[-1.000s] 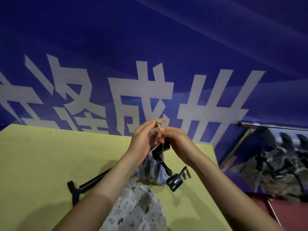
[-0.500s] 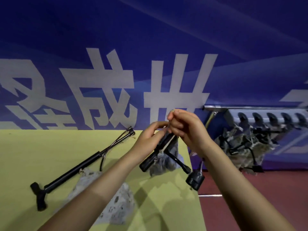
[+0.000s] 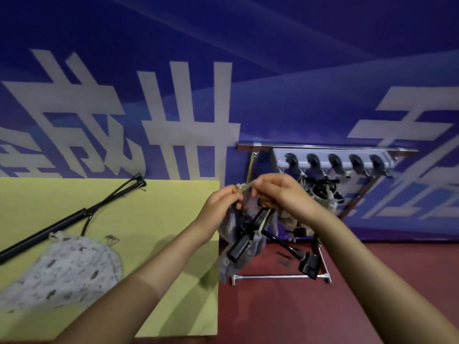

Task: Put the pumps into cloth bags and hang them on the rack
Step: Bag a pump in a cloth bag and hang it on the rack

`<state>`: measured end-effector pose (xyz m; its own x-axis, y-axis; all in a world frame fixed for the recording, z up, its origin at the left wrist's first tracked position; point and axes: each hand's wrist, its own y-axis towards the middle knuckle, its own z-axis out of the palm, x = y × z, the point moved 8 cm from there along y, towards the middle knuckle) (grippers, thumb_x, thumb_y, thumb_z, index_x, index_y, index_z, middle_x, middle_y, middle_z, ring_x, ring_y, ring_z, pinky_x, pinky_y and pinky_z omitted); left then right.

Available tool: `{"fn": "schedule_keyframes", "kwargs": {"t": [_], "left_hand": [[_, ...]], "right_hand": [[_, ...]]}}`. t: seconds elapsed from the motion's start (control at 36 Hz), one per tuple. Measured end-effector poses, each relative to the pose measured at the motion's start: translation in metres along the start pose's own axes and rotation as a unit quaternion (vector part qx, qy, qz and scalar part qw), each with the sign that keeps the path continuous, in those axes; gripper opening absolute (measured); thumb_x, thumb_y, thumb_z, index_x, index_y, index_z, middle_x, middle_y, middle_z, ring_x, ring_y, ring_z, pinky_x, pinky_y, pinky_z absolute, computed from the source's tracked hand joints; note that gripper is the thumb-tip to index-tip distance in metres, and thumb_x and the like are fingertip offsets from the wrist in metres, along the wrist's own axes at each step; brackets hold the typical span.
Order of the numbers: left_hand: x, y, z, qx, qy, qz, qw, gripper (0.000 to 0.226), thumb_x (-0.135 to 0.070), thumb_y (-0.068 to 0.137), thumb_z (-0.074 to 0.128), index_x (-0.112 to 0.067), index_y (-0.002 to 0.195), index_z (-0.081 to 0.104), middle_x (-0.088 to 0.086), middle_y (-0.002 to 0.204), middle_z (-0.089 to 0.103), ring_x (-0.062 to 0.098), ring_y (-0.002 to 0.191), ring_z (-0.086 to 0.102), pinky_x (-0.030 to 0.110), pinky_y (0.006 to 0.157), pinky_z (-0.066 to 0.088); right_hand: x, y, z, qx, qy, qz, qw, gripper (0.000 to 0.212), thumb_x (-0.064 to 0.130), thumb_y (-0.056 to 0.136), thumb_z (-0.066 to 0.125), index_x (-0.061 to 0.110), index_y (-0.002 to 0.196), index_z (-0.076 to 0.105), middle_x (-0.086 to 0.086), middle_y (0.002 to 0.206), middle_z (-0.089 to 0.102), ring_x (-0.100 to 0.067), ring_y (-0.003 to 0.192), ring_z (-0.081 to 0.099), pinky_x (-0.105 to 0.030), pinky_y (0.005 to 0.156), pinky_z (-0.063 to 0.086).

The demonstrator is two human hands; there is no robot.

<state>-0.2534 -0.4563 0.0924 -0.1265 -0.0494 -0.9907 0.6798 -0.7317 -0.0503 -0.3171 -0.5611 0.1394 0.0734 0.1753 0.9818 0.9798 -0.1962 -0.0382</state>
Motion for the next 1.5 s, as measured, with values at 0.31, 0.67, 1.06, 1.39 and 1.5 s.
{"fn": "schedule_keyframes", "kwargs": {"t": [0.31,0.67,1.06,1.39,1.5], "left_hand": [[0.035,0.020,0.064,0.052,-0.063,-0.049,0.995,0.033,0.004,0.096,0.028,-0.012,0.069,0.036,-0.006,0.050,0.039,0.011,0.048,0.047,0.031,0.064,0.038],[0.053,0.028,0.139,0.180,-0.036,-0.074,0.980,0.022,-0.001,0.092,0.045,-0.010,0.072,0.047,0.000,0.059,0.037,0.005,0.047,0.041,0.025,0.058,0.035],[0.086,0.065,0.235,0.226,-0.104,-0.157,0.956,0.029,-0.004,0.096,0.039,-0.011,0.069,0.044,-0.001,0.052,0.041,0.014,0.051,0.047,0.025,0.060,0.043],[0.091,0.149,0.355,0.191,-0.050,-0.122,0.973,0.029,-0.010,0.100,0.042,-0.010,0.074,0.052,-0.009,0.044,0.026,0.005,0.036,0.022,0.019,0.044,0.024],[0.081,0.171,0.374,0.197,-0.022,-0.090,0.976,0.023,-0.024,0.093,0.049,-0.012,0.074,0.050,-0.009,0.044,0.025,0.007,0.036,0.022,0.024,0.050,0.034]], "right_hand": [[-0.020,-0.063,-0.069,-0.165,-0.419,-0.060,0.891,0.037,0.044,0.093,0.047,0.020,0.063,0.046,0.005,0.055,0.045,-0.023,0.060,0.052,-0.038,0.056,0.036],[-0.068,-0.127,-0.114,-0.351,-0.179,0.052,0.917,0.031,0.020,0.098,0.055,0.001,0.075,0.061,0.009,0.056,0.050,0.000,0.052,0.045,-0.017,0.054,0.034],[-0.115,-0.144,-0.204,-0.452,-0.076,-0.020,0.889,0.029,0.013,0.097,0.055,0.007,0.069,0.054,0.005,0.058,0.052,-0.005,0.055,0.050,-0.019,0.058,0.040],[-0.159,-0.123,-0.358,-0.385,-0.187,-0.047,0.902,0.008,0.035,0.090,0.055,0.030,0.091,0.061,0.007,0.095,0.061,-0.006,0.094,0.052,-0.011,0.084,0.037],[-0.210,-0.140,-0.418,-0.515,0.034,0.022,0.856,0.014,0.019,0.098,0.052,0.023,0.110,0.058,0.005,0.113,0.057,-0.010,0.110,0.050,-0.023,0.095,0.037]]}}
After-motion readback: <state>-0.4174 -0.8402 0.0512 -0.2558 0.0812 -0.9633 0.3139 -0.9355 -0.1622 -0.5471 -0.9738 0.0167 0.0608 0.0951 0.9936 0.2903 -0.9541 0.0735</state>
